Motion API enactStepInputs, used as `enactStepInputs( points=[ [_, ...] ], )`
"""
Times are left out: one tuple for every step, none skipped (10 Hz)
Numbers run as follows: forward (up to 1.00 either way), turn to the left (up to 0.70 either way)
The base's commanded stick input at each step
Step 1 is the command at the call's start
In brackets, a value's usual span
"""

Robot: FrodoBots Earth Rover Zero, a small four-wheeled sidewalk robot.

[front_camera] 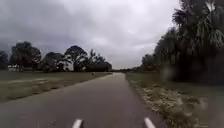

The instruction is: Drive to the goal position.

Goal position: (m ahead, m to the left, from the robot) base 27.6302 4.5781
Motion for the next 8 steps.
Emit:
enactStepInputs(
  points=[
    [0.84, 0.03],
    [0.84, 0.03],
    [0.84, 0.03],
    [0.84, 0.03],
    [0.84, 0.03],
    [0.84, 0.03],
    [0.84, 0.03],
    [0.84, 0.03]
  ],
)
